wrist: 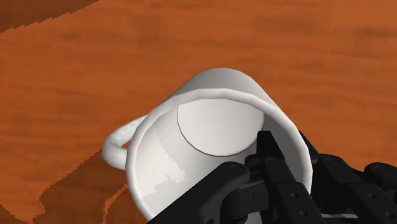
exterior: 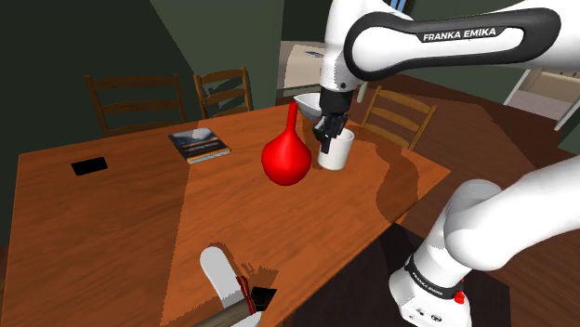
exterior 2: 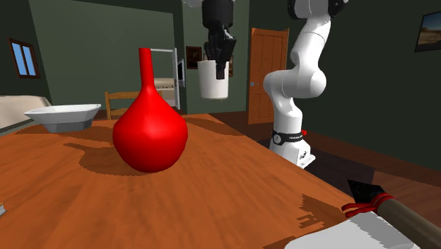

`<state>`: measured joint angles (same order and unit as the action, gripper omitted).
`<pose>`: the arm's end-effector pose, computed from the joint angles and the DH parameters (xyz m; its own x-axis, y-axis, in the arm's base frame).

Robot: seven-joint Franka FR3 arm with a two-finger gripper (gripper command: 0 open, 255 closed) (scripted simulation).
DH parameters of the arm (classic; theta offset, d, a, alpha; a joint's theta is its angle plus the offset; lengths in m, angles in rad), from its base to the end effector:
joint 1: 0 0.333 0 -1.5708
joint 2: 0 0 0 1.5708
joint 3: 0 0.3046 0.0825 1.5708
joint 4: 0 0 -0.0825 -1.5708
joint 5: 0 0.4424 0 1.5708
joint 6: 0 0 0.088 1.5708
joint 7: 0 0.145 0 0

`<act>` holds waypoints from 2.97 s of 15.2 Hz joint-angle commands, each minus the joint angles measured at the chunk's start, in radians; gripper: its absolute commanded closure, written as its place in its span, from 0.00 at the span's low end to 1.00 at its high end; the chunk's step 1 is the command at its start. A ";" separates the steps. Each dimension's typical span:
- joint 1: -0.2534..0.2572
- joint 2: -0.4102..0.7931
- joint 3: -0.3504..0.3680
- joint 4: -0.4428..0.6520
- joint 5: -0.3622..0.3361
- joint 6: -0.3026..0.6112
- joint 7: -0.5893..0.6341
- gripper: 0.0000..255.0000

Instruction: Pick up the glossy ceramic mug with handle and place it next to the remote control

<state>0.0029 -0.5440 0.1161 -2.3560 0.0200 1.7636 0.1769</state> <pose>0.4402 0.0554 0.4600 0.9958 -0.0813 -0.0431 -0.0792 -0.9957 0.0489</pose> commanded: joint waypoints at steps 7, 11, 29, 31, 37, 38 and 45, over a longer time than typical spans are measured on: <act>0.042 0.233 0.126 0.207 0.024 0.025 0.167 1.00; 0.062 0.361 0.182 0.337 0.009 0.021 0.254 1.00; 0.342 1.141 0.285 1.352 -0.247 -0.265 0.585 1.00; 0.439 1.327 0.263 1.676 -0.292 -0.397 0.583 1.00; 0.391 1.252 0.272 1.455 -0.273 -0.257 0.599 1.00; 0.386 1.245 0.273 1.430 -0.271 -0.239 0.601 1.00; 0.360 1.221 0.276 1.290 -0.267 -0.127 0.611 1.00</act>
<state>0.3629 0.6738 0.3921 -1.0573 -0.2458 1.6242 0.7864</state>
